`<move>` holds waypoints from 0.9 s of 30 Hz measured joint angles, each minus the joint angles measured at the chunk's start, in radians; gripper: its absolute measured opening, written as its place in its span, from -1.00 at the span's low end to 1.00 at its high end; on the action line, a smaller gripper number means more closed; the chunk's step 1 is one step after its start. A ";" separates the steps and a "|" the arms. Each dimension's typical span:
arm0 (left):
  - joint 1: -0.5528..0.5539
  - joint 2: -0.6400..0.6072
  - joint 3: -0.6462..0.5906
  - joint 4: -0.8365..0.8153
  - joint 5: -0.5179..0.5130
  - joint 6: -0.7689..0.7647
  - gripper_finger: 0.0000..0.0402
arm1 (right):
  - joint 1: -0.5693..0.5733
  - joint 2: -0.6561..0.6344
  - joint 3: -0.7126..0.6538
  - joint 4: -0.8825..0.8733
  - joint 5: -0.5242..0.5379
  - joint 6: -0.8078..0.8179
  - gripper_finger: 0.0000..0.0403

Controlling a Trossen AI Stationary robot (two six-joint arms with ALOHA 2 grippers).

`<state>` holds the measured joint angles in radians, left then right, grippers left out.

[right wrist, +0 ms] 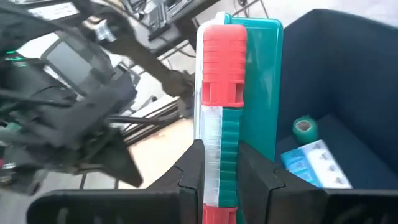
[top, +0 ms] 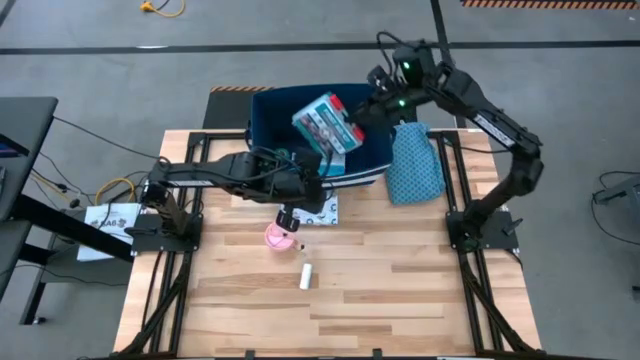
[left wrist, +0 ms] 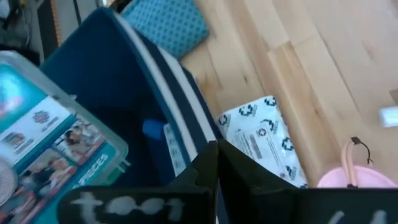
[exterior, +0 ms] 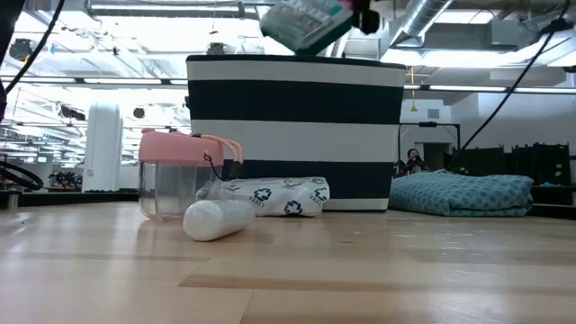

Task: Pick & place medical supplies in basket/bin
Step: Put the first aid kit into the blue bin

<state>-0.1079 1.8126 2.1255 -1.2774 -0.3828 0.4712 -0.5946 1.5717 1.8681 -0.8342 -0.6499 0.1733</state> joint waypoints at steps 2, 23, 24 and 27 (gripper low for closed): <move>-0.007 0.000 0.013 -0.028 -0.019 -0.030 -1.00 | -0.023 0.047 0.039 -0.010 -0.019 -0.018 -0.73; -0.055 0.000 0.040 -0.150 -0.046 -0.176 -1.00 | -0.075 0.483 0.203 -0.026 -0.085 -0.136 -0.73; -0.056 0.000 0.040 -0.150 -0.043 -0.176 -1.00 | -0.073 0.496 0.203 -0.026 -0.085 -0.139 -0.73; -0.056 0.000 0.040 -0.150 -0.040 -0.175 -1.00 | -0.071 0.529 0.203 -0.036 -0.084 -0.149 -0.73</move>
<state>-0.1638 1.8126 2.1658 -1.4273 -0.4232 0.2958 -0.6652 2.1006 2.0712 -0.8699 -0.7342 0.0239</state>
